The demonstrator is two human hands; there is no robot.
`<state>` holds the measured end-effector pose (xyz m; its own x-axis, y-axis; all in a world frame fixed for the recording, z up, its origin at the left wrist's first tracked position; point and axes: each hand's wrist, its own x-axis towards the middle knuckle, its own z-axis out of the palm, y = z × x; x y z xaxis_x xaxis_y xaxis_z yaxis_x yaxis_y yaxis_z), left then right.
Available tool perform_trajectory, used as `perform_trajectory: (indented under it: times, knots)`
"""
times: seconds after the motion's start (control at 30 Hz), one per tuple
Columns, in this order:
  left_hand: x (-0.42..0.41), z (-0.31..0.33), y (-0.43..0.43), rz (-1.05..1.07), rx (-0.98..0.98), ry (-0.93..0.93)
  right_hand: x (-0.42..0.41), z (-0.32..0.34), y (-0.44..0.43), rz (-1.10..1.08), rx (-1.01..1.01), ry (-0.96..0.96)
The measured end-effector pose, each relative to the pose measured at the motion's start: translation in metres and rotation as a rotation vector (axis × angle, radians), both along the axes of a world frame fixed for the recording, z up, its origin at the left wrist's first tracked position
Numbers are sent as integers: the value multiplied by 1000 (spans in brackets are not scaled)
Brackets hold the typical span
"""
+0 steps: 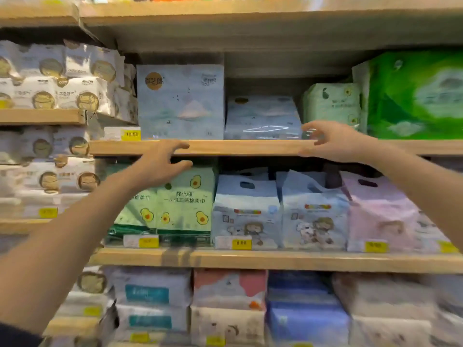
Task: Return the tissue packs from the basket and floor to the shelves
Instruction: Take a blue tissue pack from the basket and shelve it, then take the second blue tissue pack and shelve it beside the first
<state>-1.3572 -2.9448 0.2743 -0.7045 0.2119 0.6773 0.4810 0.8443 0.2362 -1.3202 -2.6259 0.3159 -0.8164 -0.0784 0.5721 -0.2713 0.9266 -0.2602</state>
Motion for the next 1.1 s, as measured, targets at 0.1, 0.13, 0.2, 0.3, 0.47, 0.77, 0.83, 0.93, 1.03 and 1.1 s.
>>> perform_trajectory:
  times: [0.1,0.13,0.2,0.3,0.47,0.77,0.83,0.93,1.03,1.1]
  knots:
    - [23,-43,11,-7,-14,-127,27,-36,18,21,-58,-105]
    - [29,-57,12,-5,-34,-175,35,-49,23,12,-53,-123]
    - [41,-86,14,-14,-32,-257,54,-78,30,-5,-51,-153]
    - [58,-137,16,-75,44,-382,84,-130,33,30,-150,-244]
    - [101,-248,23,-174,116,-598,125,-227,33,-22,-257,-469]
    - [186,-401,23,-190,87,-916,202,-375,16,-101,-371,-749]
    - [198,-424,20,-182,63,-959,218,-403,16,-122,-398,-802]
    - [215,-458,18,-151,53,-1056,236,-443,16,-134,-409,-833]
    - [226,-489,25,-150,93,-1151,246,-479,20,-138,-402,-876]
    - [232,-505,36,-141,125,-1195,249,-500,25,-143,-410,-902]
